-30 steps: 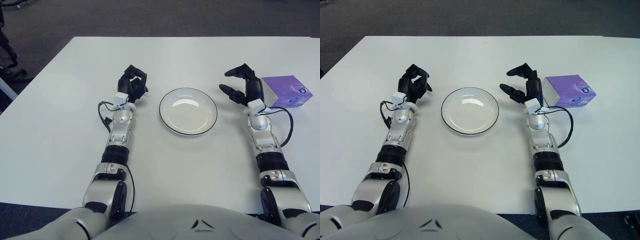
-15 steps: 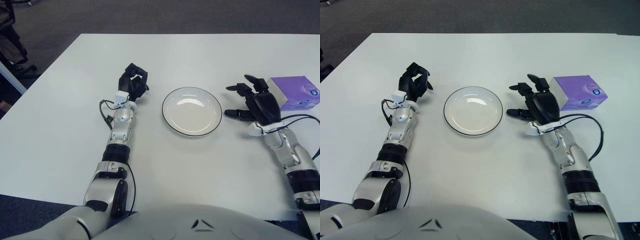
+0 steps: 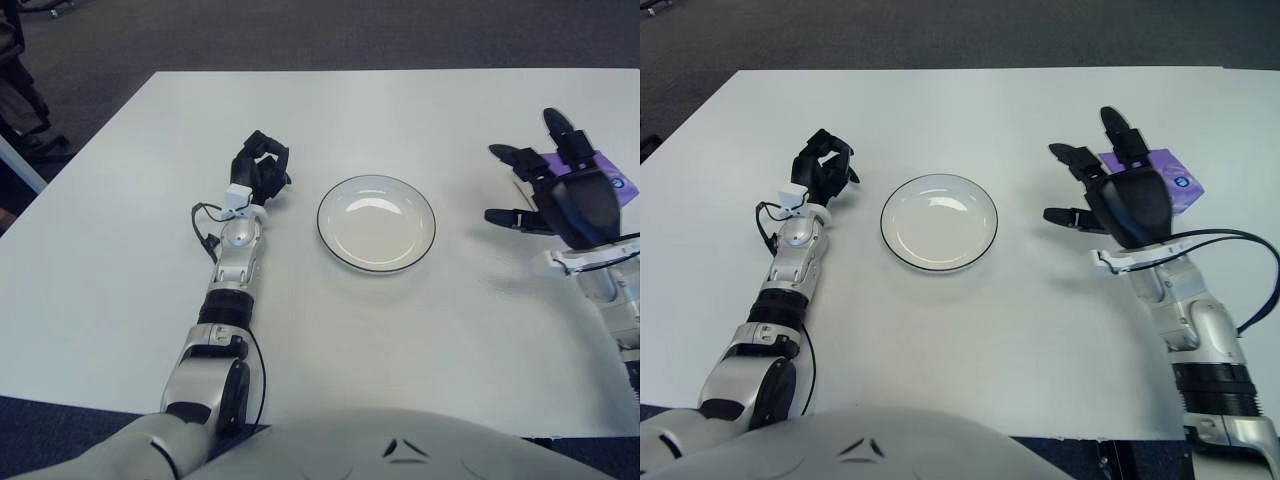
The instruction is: Put the tissue paper into the plate.
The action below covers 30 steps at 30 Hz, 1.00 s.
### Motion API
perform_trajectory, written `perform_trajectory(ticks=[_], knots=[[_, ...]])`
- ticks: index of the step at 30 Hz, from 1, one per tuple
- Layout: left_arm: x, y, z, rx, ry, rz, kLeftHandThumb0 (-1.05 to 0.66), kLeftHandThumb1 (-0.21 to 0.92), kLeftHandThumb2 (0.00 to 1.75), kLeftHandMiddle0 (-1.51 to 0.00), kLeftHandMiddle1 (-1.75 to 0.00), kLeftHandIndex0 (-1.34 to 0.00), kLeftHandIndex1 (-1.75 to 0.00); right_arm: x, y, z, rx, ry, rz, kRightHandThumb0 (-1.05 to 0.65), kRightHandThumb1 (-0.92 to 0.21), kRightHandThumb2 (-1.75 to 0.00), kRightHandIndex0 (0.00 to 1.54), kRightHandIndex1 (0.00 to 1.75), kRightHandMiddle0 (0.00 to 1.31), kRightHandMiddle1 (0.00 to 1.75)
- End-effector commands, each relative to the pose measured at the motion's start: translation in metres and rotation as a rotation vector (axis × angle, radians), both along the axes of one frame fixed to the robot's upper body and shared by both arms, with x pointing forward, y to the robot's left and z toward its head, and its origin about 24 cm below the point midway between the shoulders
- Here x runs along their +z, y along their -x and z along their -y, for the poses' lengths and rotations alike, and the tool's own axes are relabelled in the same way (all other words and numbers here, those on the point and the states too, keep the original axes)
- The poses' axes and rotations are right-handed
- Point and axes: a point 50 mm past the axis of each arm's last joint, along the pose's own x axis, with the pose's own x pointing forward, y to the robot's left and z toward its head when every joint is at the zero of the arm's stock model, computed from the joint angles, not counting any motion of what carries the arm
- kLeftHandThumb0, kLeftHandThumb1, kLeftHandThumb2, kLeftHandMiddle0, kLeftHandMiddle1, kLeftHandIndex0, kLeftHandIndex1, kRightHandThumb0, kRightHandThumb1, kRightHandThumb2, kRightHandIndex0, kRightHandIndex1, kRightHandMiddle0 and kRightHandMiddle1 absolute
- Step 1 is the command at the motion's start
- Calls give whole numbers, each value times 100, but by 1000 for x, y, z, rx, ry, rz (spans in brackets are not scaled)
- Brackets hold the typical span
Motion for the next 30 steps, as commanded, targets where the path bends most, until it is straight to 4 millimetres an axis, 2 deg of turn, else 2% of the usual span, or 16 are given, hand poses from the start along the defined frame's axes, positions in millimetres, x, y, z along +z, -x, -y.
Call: perform_trajectory(ticks=[1,16,30], knots=[[-57,30,-7,33,20,-204,-35,92,39,-88,-175,-64,-175,8,8,11,-34,9,26,-79,-92,-50,56,1,40,24],[-57,27,-8,29,17,-210,-35,92,39,-88,-175,-64,-175,19,31,35,-66,8,83,-83,-92,-50,57,1,43,22],[-56,25,-10,26,13,-210,-35,92,39,-88,-175,-65,-175,22,34,46,-163,60,-44,-86,-92,-51,49,0,38,17]])
